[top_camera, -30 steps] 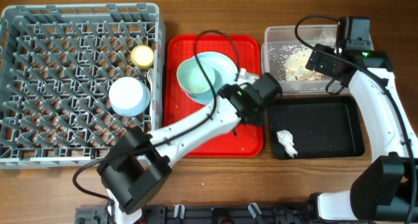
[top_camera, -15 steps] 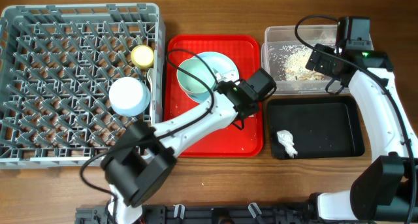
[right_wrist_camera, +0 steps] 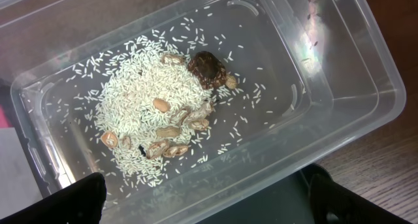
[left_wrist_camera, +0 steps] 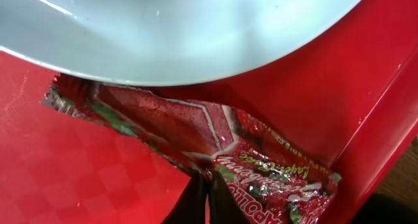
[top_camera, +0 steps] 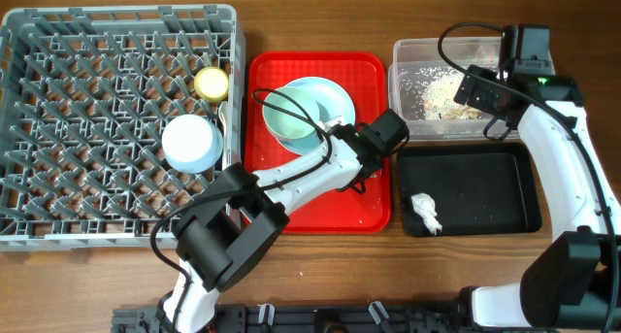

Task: Sort waste into correct bins and load items into the dishwasher rack
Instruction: 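Grasp the red candy wrapper with the left gripper and drop it on the black tray, then move the left gripper to the pale-green bowl and grasp its rim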

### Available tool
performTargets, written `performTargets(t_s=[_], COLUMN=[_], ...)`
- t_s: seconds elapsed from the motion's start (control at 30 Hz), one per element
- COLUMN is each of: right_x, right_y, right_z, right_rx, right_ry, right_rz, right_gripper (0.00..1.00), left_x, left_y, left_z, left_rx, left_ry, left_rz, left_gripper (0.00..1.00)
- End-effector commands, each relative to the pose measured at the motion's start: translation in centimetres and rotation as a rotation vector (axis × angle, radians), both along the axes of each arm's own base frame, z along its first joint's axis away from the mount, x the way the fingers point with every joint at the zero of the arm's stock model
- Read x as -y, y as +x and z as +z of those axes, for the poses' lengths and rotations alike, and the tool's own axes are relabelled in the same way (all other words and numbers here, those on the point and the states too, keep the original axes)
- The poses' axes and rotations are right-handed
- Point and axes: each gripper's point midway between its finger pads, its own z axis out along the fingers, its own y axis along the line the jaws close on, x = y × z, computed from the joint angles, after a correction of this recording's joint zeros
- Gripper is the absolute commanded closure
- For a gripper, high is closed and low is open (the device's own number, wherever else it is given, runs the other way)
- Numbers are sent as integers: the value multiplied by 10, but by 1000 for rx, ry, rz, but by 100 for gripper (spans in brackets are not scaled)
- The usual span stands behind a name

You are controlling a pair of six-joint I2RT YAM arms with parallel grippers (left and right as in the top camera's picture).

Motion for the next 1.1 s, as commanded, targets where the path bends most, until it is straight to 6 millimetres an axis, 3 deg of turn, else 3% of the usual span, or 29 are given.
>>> performTargets(t_s=[0.0,0.1,0.27,0.33,0.47,0.53,0.8,0.83,0.87,0.9,0.93,1.07], right_x=[5,5,5,5,5,5,5,5,5,5,5,5], right_y=[2,2,2,2,2,2,2,2,2,2,2,2], right_z=[0,0,0,0,0,0,0,0,0,0,0,0], right_rx=[2,2,2,2,2,2,2,2,2,2,2,2], right_ry=[-12,-12,-12,-12,-12,-12,-12,-12,-12,-12,-12,-12], right_rz=[-23,-22,-23,-23,-22,-23,-22,-23,-22,-22,-22,-23], right_gripper=[0,0,0,0,0,0,0,0,0,0,0,0], left_x=[-6,-5,-10,-4,36,79,137,140,143,145,147,152], left_y=[-2,-2,8,3,-21,-43,-71,-72,-72,-73,-74,-71], left_z=[-9,2,64,98,121,128,124,118,111,103,101,112], left_rx=[-7,4,129,176,173,197,328,325,319,309,314,399], left_ry=[31,18,-31,-98,-229,-313,-341,-340,-336,-329,-325,-301], left_rz=[7,-4,13,-4,-191,-409,-697,-702,-706,-715,-746,-890], left_gripper=[96,96,96,96,96,96,93,83,63,23,3,0])
